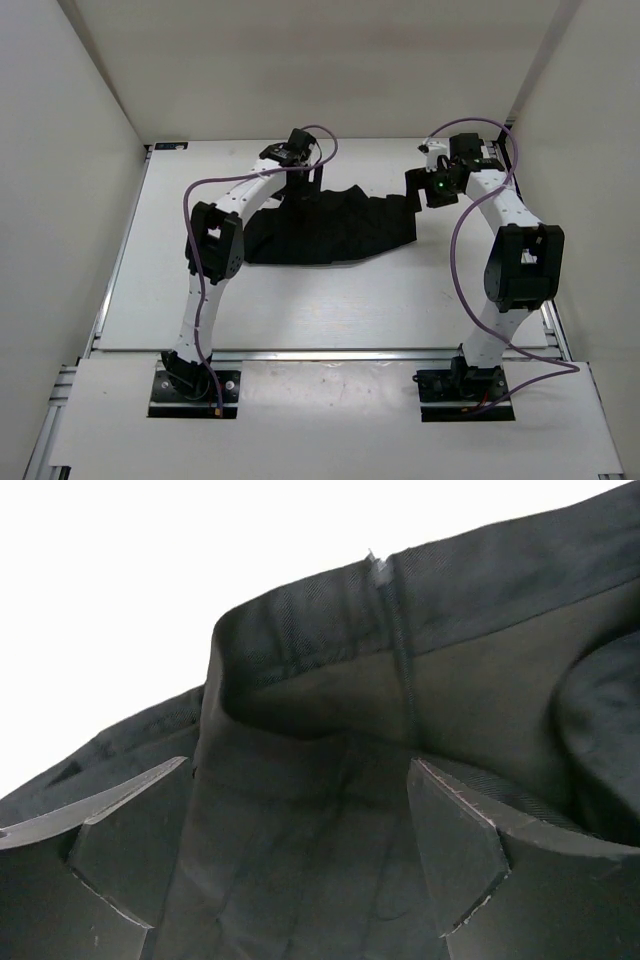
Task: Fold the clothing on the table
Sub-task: Fold the skirt
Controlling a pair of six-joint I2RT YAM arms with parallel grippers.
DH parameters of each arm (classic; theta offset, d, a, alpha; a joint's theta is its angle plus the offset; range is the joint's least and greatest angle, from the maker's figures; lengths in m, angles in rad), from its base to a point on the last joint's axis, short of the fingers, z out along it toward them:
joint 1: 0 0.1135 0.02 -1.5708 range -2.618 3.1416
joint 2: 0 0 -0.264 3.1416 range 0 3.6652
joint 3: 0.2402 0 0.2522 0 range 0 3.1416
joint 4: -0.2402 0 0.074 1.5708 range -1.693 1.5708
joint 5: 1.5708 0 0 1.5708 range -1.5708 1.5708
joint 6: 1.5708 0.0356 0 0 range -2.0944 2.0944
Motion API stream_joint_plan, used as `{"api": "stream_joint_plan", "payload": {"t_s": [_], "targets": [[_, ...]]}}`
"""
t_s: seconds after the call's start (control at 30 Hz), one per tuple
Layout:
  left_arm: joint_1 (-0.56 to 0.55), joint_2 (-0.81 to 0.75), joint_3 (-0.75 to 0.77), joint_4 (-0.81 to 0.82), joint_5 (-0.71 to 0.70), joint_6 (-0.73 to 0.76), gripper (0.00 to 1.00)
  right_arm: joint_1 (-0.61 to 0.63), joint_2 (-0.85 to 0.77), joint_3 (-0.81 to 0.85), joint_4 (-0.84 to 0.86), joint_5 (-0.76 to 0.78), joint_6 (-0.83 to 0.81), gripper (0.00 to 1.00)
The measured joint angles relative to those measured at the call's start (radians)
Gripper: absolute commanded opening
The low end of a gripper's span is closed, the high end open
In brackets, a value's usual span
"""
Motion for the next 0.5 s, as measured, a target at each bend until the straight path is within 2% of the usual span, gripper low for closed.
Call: {"api": "stream_joint_plan", "payload": {"t_s": [0.27, 0.5], "targets": [[0.006, -0.003, -0.088, -0.067, -0.046, -0.021, 0.99, -0.002, 0.0, 0.0, 0.0, -0.005, 0.004, 0.9], [0.018, -0.003, -0.117, -0.064, -0.077, -0.039, 0.97, -0.007, 0.0, 0.0, 0.0, -0.014, 0.007, 0.9]]}}
